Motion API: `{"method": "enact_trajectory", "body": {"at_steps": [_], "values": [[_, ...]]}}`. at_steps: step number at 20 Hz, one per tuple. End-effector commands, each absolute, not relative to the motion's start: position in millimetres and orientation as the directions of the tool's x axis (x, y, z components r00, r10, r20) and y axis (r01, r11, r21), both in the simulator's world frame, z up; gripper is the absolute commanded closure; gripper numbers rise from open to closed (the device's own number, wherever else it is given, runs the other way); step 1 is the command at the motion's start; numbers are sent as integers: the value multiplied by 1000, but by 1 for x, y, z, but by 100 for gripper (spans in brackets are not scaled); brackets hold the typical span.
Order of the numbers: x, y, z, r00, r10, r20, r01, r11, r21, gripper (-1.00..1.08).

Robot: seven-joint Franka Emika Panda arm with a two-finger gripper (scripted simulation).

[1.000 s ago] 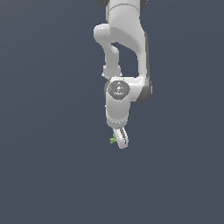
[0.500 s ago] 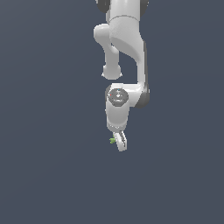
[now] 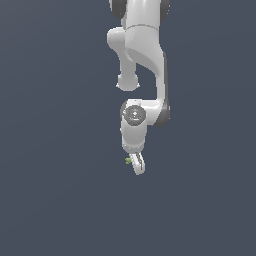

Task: Pick up the object and move it to a goal position.

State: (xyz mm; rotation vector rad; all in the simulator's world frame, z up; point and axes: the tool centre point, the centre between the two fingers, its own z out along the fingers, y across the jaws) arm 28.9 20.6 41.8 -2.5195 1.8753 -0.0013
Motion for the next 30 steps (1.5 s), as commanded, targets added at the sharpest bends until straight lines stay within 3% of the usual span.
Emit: {"method": "enact_trajectory", "body": {"at_steps": [1,14,30], "values": [[28,21,41,287,-958,0,-958,-287,0,108],[31,2,59,287,-958,0,-958,-287,-1,108],[50,-131,180,287,-958,0,-958,-287,0,108]]}}
